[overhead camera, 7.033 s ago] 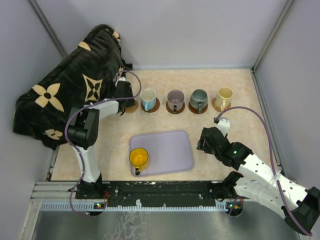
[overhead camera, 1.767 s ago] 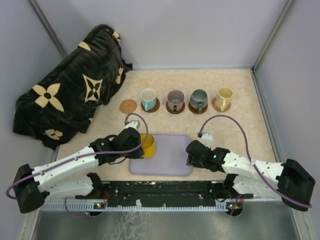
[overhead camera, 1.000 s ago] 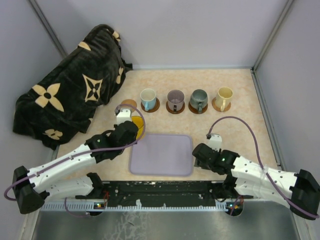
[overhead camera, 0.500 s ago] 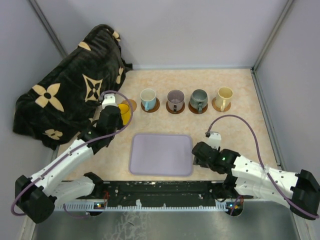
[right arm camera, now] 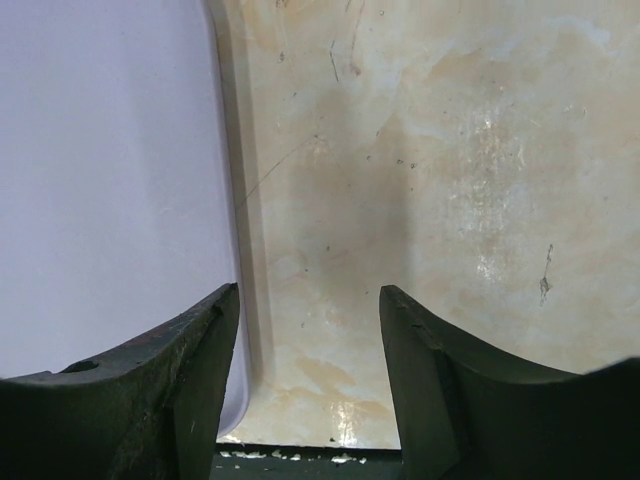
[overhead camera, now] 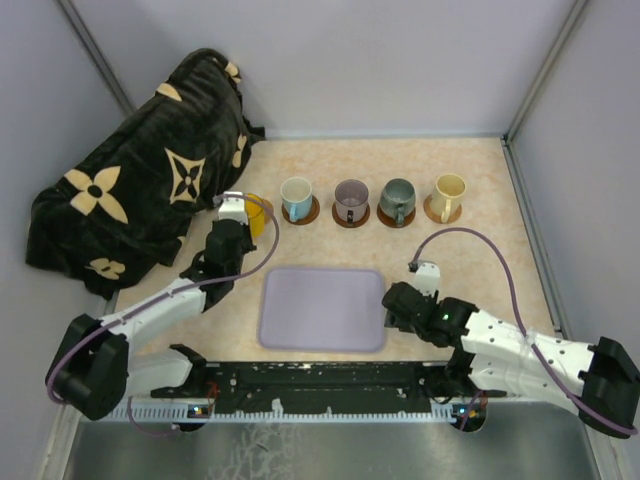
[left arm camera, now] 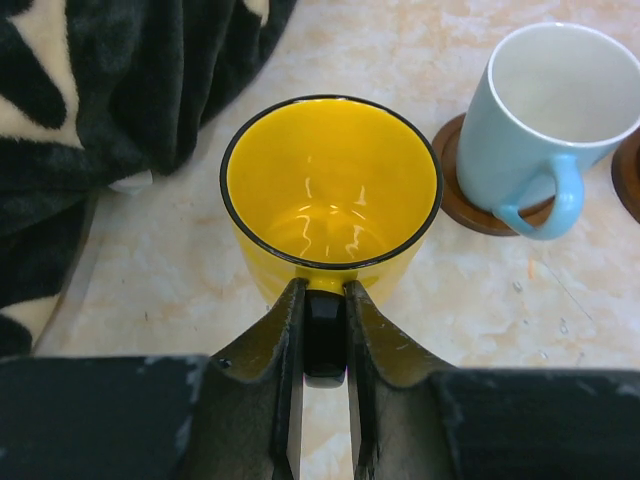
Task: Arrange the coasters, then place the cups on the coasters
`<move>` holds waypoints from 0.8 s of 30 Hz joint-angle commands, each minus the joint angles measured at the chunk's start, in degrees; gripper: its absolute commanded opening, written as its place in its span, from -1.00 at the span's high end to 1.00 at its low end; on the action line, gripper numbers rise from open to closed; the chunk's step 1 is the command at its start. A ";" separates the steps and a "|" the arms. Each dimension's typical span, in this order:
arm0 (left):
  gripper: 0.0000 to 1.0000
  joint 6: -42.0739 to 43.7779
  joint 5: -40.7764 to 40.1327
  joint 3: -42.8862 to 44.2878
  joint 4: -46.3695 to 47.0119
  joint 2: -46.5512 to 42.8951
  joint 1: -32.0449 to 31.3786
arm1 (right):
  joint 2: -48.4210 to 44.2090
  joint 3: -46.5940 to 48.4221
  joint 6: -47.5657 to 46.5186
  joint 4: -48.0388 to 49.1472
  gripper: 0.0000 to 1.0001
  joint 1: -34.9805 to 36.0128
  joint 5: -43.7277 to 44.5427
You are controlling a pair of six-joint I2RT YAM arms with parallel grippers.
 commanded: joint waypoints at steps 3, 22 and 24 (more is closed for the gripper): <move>0.99 9.40 -3.78 -6.41 35.12 2.11 0.29 | 0.60 2.99 -0.71 2.56 -0.17 0.36 3.34; 0.99 4.93 3.33 -3.72 43.89 14.39 5.31 | 4.32 3.61 -1.20 3.31 -0.17 0.36 2.72; 0.99 4.39 5.24 -3.09 43.08 14.97 6.33 | 4.71 3.67 -1.32 3.45 -0.17 0.35 2.73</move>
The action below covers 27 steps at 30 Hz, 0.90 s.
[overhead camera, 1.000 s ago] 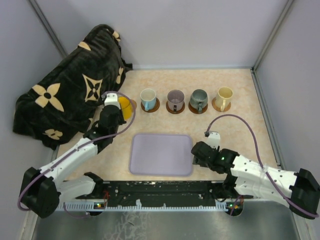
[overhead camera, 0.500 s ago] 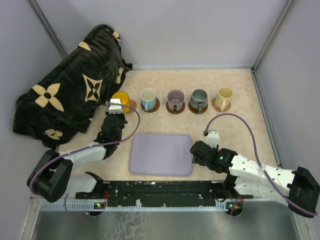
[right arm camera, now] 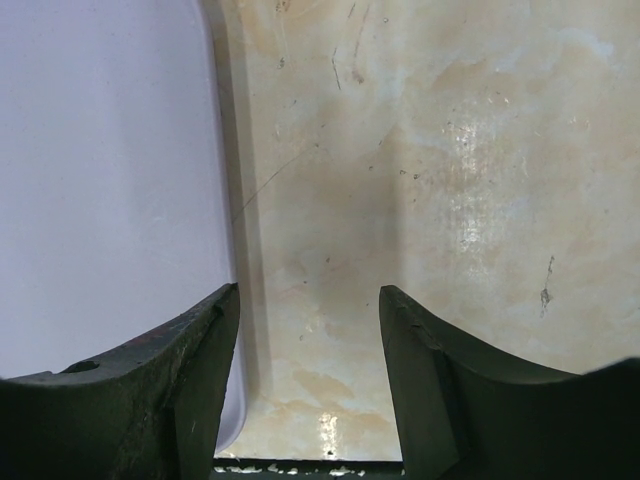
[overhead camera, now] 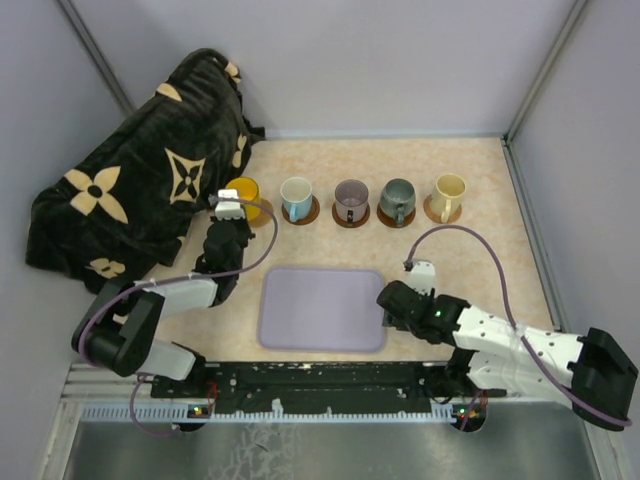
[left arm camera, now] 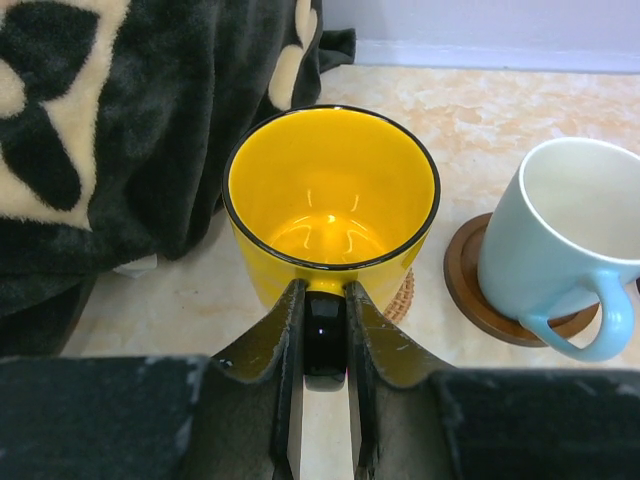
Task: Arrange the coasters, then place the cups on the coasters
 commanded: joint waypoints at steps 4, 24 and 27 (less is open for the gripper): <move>0.99 -3.09 6.93 4.27 5.33 1.06 3.43 | 1.69 3.35 -0.27 2.11 -0.17 0.35 1.72; 0.99 -3.70 9.72 5.33 6.80 5.72 4.65 | 3.08 4.35 -0.70 2.18 -0.17 0.35 1.88; 0.99 -3.38 9.61 5.42 7.28 6.42 4.71 | 3.19 4.37 -0.59 2.21 -0.17 0.40 1.89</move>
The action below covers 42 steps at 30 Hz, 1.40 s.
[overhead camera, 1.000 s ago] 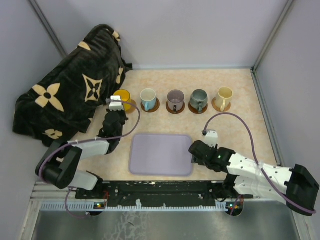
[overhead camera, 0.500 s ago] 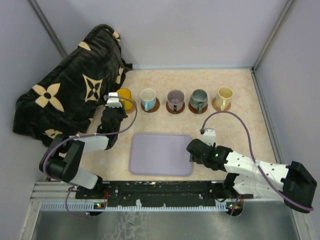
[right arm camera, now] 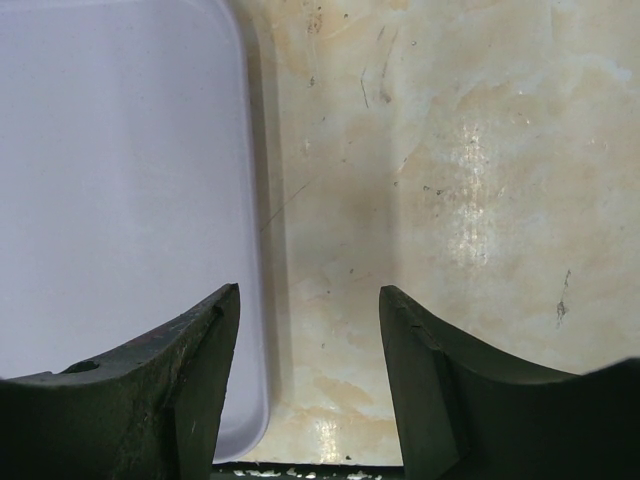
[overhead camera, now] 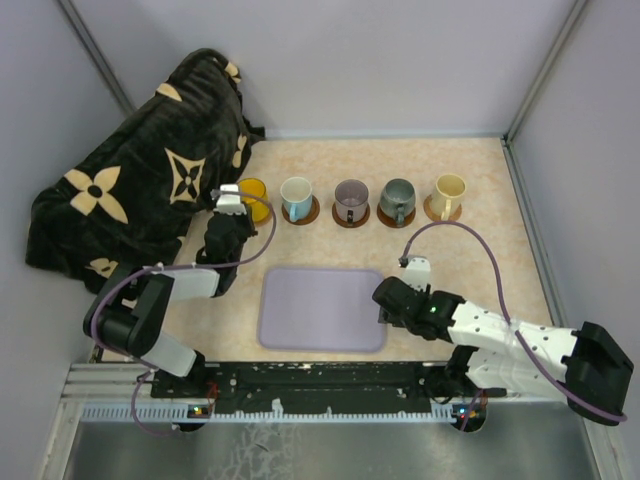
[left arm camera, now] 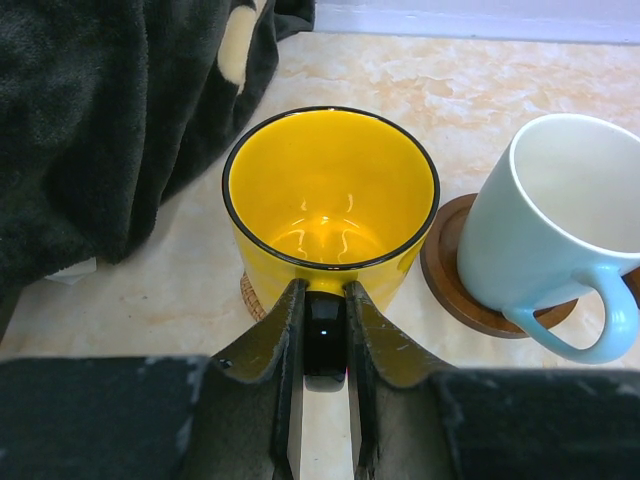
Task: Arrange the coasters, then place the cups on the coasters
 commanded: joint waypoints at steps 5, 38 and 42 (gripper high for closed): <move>0.99 0.53 -0.61 2.71 7.99 1.85 0.64 | 0.02 2.21 0.40 0.57 -0.17 0.35 1.78; 0.99 -0.03 -0.82 3.19 12.34 5.76 1.02 | 2.10 1.42 0.35 2.41 -0.18 0.36 0.88; 1.00 -0.79 -0.42 3.32 12.28 6.24 1.02 | 2.32 1.36 0.34 2.58 -0.18 0.35 0.66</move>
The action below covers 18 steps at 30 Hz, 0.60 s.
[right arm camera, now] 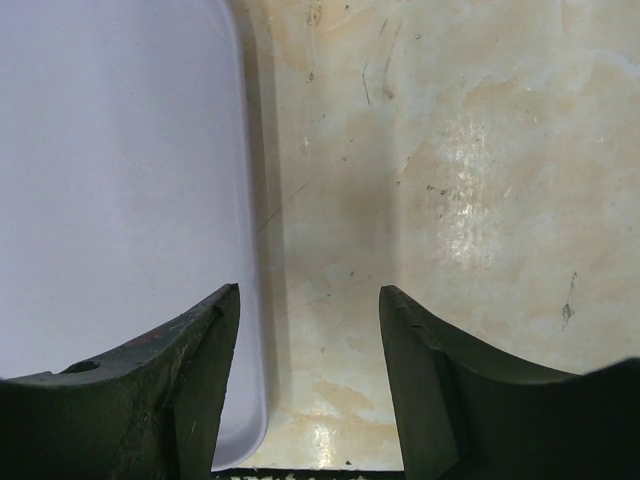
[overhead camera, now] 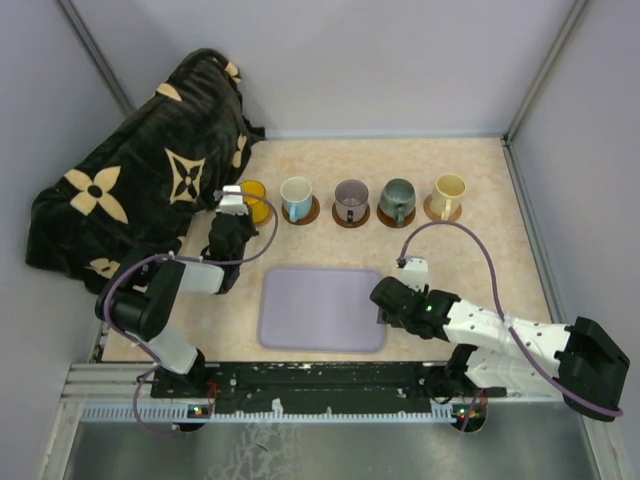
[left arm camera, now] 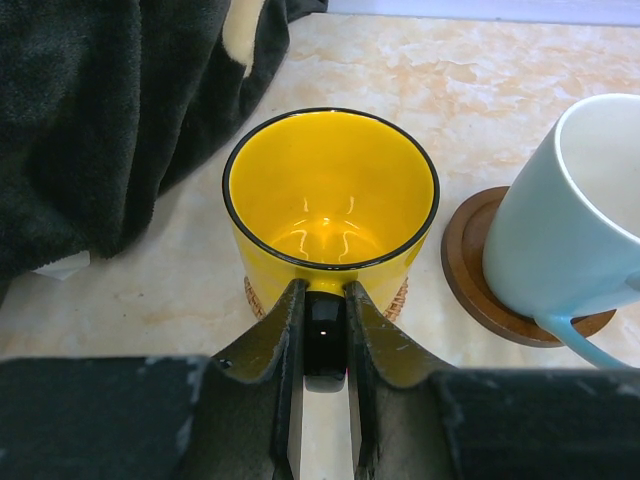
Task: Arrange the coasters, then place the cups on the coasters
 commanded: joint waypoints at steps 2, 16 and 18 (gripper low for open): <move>0.99 -1.67 0.55 2.40 7.56 0.21 0.36 | 0.34 1.37 0.33 1.89 -0.18 0.36 0.86; 0.90 -1.97 0.48 1.10 7.67 0.15 0.31 | 0.45 1.24 0.29 2.25 -0.18 0.35 0.63; 0.86 -1.93 0.18 0.53 7.65 -0.18 0.30 | 0.53 1.25 0.30 2.33 -0.18 0.35 0.54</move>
